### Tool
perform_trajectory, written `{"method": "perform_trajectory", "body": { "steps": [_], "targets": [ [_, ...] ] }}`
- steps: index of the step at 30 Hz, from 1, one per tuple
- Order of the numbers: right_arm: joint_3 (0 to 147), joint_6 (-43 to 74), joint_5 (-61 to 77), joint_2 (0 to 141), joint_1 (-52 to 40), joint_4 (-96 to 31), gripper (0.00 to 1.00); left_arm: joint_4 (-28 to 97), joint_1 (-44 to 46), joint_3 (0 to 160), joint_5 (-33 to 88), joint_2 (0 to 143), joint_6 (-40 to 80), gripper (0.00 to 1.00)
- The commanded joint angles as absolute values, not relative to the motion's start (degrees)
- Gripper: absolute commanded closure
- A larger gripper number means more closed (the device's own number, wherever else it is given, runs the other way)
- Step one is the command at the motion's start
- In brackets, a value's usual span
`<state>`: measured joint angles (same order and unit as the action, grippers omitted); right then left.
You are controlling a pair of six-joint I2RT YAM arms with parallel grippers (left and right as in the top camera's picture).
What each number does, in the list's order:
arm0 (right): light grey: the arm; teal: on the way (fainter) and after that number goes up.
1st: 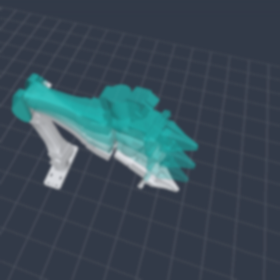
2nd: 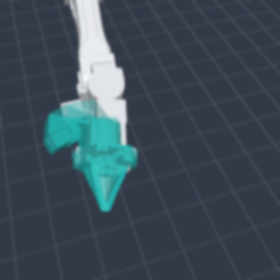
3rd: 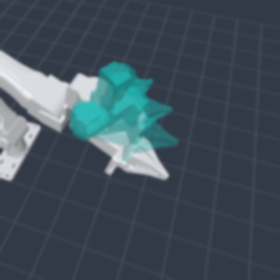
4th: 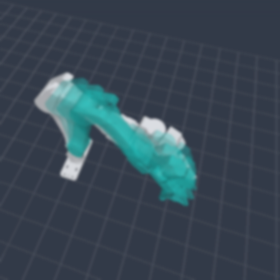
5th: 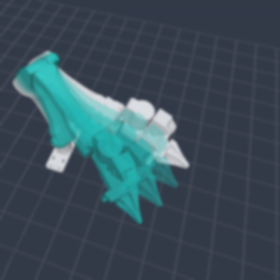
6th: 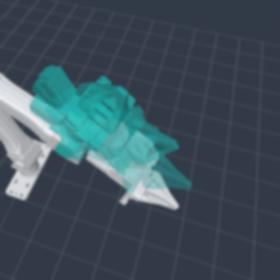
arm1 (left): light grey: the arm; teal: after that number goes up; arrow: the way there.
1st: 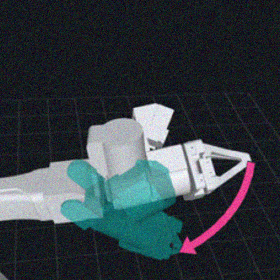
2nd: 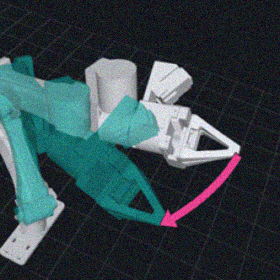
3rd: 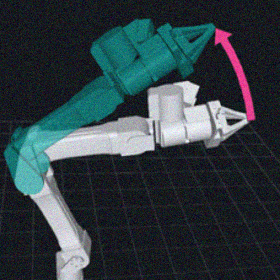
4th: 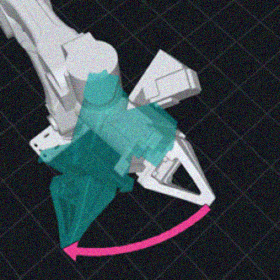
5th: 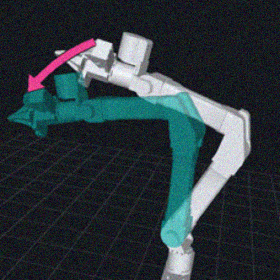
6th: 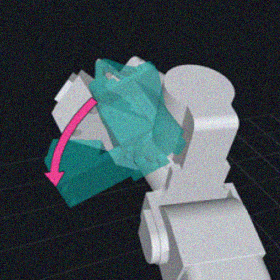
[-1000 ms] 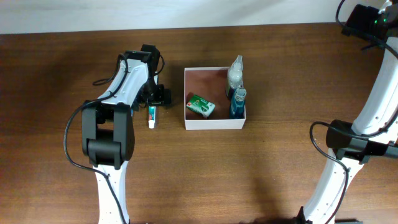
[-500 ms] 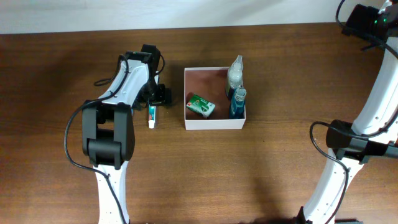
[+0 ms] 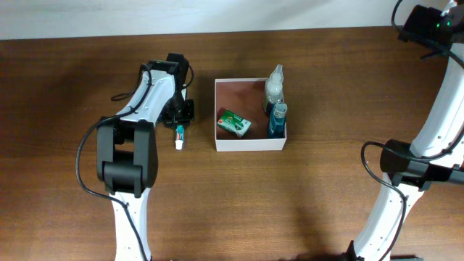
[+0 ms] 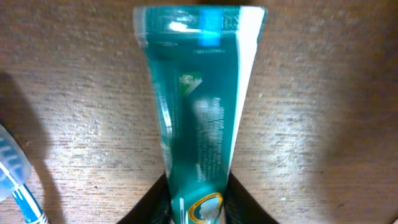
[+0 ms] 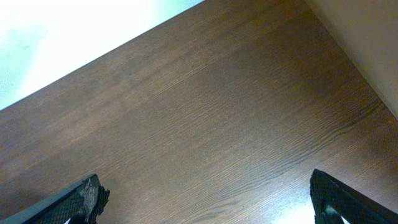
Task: Pack container
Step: 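Lift the toothpaste tube and carry it right over the box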
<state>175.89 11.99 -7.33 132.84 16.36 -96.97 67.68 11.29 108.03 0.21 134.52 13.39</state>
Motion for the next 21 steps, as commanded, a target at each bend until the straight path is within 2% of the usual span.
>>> {"method": "perform_trajectory", "body": {
  "steps": [1,11,21],
  "targets": [
    [175.7,12.1,-8.0,133.1,16.2,-97.3,0.02,68.4,11.5,107.4,0.7,135.1,13.6,0.75],
    [175.7,12.1,-8.0,133.1,16.2,-97.3,0.01,72.1,11.2,113.2,0.6,135.1,11.7,0.75],
    [175.7,12.1,-8.0,133.1,16.2,-97.3,0.02,85.9,11.9,140.4,2.0,135.0,10.6,0.79]
  ]
}}
